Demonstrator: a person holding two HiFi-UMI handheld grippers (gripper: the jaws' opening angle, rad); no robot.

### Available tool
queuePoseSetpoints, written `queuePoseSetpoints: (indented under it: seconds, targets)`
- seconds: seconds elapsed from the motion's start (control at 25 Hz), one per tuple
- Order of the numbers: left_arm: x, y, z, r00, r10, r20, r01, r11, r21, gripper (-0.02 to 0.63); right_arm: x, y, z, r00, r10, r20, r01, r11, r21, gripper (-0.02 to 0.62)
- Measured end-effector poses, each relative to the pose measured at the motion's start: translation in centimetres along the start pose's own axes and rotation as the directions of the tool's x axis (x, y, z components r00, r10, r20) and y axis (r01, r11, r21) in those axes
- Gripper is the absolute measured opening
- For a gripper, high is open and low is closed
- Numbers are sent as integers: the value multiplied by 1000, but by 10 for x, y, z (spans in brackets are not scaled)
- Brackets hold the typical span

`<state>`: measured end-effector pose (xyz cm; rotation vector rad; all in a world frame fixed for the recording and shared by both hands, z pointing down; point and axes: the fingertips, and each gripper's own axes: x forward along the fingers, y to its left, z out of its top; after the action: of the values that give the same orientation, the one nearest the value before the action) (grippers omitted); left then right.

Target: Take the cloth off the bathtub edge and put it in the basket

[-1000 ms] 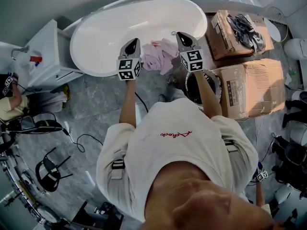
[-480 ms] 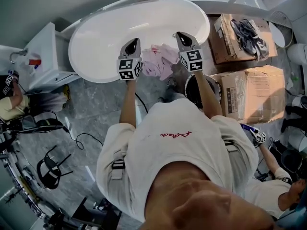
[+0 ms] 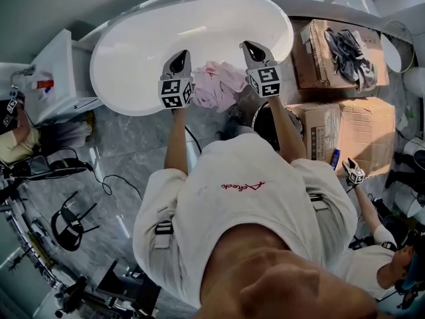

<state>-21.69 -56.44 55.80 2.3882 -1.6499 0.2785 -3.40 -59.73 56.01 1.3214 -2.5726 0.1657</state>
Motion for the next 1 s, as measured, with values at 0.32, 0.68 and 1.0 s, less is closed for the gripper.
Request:
queuePoseSetpoints:
  seconds: [0.32, 0.68, 1.0]
  targets:
    - [9, 11, -30, 997, 57, -55, -59, 998, -33, 1, 19, -14, -38, 998, 34, -62, -32, 999, 37, 8]
    - [6, 40, -79, 989, 65, -131, -78, 993, -92, 0, 43, 6, -75, 988, 58, -142, -51, 997, 55, 8]
    - [9, 47, -133, 975, 19, -220, -53, 988, -148, 1, 52, 26, -126, 968, 58, -243, -38, 996, 86, 8]
